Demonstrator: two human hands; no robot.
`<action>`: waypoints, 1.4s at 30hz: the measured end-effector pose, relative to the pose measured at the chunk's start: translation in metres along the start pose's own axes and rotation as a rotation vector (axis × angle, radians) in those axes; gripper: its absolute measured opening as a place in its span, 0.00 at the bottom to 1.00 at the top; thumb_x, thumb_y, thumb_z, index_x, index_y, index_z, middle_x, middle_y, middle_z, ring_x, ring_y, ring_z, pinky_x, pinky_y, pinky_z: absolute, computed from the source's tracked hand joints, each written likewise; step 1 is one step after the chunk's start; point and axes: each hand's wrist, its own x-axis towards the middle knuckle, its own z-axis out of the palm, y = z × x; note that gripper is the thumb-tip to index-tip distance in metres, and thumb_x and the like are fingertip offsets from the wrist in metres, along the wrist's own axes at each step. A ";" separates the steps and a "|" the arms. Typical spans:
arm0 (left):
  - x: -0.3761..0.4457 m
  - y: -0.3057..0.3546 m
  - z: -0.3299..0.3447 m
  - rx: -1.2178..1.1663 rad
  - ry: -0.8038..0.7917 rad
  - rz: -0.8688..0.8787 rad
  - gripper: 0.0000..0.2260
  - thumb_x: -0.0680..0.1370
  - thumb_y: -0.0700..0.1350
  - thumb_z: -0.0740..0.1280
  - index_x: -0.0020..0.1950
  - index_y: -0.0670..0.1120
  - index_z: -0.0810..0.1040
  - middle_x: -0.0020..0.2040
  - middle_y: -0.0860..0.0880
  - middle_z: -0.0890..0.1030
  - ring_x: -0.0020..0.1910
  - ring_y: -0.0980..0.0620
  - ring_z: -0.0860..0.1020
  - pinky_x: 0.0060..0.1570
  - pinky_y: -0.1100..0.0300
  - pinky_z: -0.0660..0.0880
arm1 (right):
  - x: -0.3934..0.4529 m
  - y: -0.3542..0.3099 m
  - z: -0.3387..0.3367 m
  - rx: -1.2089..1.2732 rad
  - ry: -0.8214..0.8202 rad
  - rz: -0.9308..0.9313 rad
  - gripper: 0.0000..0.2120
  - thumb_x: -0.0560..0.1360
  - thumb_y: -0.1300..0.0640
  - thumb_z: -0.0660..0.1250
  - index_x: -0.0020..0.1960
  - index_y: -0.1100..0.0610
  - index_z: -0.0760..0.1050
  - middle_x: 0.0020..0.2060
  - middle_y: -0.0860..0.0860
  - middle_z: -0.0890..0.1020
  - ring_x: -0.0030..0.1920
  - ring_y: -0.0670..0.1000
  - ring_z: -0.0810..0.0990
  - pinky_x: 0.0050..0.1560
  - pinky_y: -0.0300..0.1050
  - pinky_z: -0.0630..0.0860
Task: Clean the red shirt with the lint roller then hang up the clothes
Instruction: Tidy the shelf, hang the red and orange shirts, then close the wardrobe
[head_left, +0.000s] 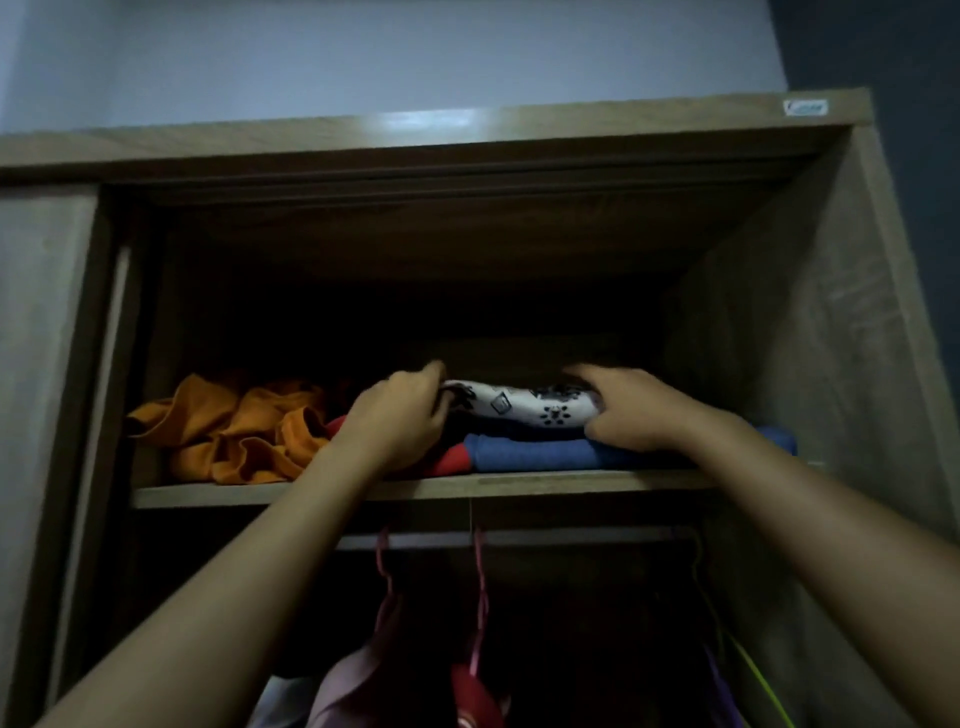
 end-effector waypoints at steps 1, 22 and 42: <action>0.001 -0.005 0.001 -0.014 0.030 -0.010 0.09 0.80 0.50 0.58 0.58 0.49 0.70 0.51 0.44 0.80 0.48 0.43 0.80 0.46 0.49 0.78 | 0.004 0.003 -0.002 0.019 -0.028 -0.007 0.38 0.71 0.58 0.68 0.77 0.46 0.55 0.69 0.53 0.71 0.65 0.54 0.73 0.63 0.49 0.73; 0.053 0.066 0.029 0.107 -0.526 0.185 0.13 0.78 0.41 0.60 0.61 0.49 0.77 0.57 0.45 0.79 0.54 0.45 0.78 0.55 0.51 0.74 | 0.009 0.069 -0.027 -0.408 -0.280 0.127 0.09 0.76 0.60 0.62 0.54 0.54 0.76 0.49 0.54 0.79 0.45 0.53 0.75 0.47 0.46 0.71; 0.084 0.062 0.058 -0.179 -0.698 0.068 0.13 0.81 0.56 0.55 0.42 0.56 0.75 0.46 0.55 0.76 0.49 0.55 0.75 0.63 0.53 0.69 | 0.041 0.061 -0.008 0.061 -0.410 0.230 0.15 0.83 0.48 0.51 0.48 0.50 0.74 0.45 0.48 0.78 0.43 0.46 0.75 0.55 0.48 0.70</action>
